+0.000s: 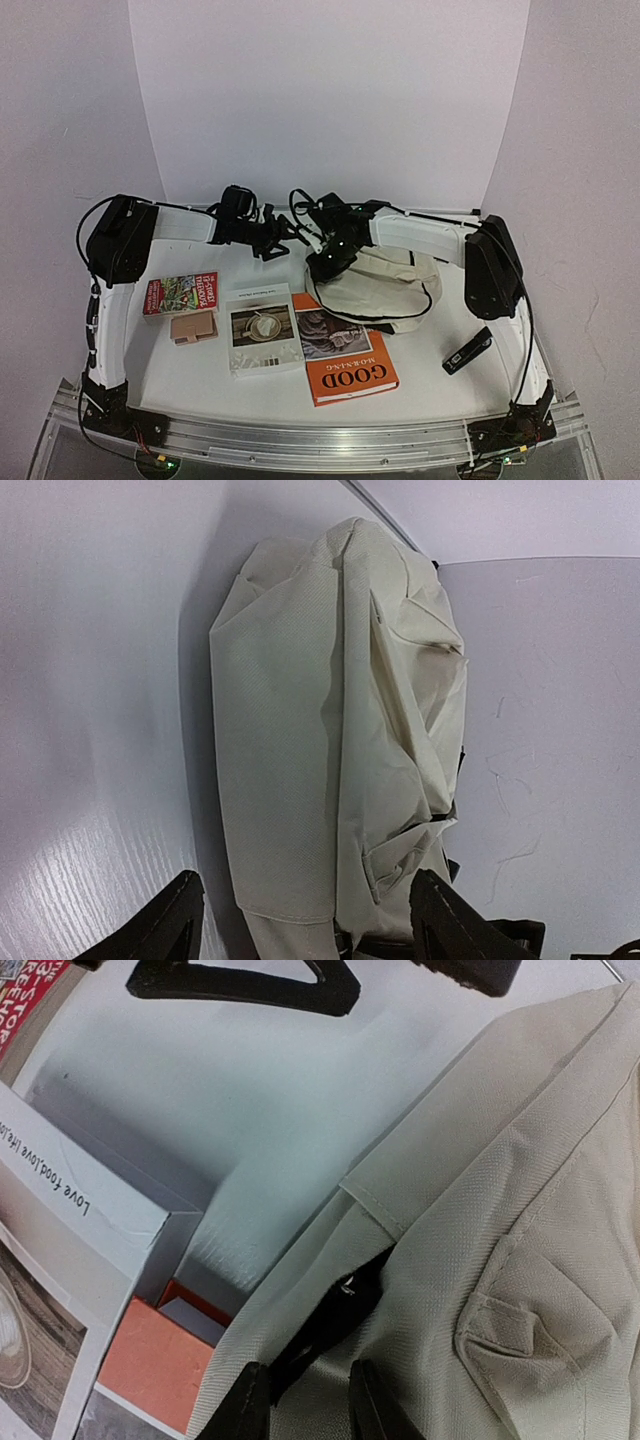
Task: Pack the student bag
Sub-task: Unzip the student bag at the center of the board.
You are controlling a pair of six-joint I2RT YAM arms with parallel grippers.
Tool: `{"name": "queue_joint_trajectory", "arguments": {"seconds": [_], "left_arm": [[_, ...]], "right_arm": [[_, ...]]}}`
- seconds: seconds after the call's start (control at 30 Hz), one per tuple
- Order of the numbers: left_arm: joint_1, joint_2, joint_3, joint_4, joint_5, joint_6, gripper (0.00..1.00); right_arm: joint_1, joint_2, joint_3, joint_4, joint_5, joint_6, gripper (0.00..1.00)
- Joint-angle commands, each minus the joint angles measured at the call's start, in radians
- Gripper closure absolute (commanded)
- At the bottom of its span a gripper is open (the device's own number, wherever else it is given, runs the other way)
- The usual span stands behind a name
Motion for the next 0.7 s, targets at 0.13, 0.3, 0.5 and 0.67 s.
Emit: {"name": "queue_joint_trajectory", "arguments": {"seconds": [0.13,0.3,0.5,0.67], "left_arm": [[0.001,0.04,0.06,0.044,0.015,-0.016,0.29],[0.001,0.062,0.078,0.042,0.014,-0.021,0.3],[-0.002,0.089,0.115,0.042,0.028,-0.021,0.29],[-0.004,0.099,0.133,0.041,0.031,-0.026,0.29]], "right_arm": [[-0.04,0.012,0.033,-0.005,-0.054,0.022,0.96],[-0.04,-0.02,0.027,-0.008,-0.078,0.017,1.0],[-0.04,-0.075,0.011,-0.008,-0.091,0.001,1.0],[-0.04,-0.064,0.011,-0.009,-0.09,0.003,1.0]]}}
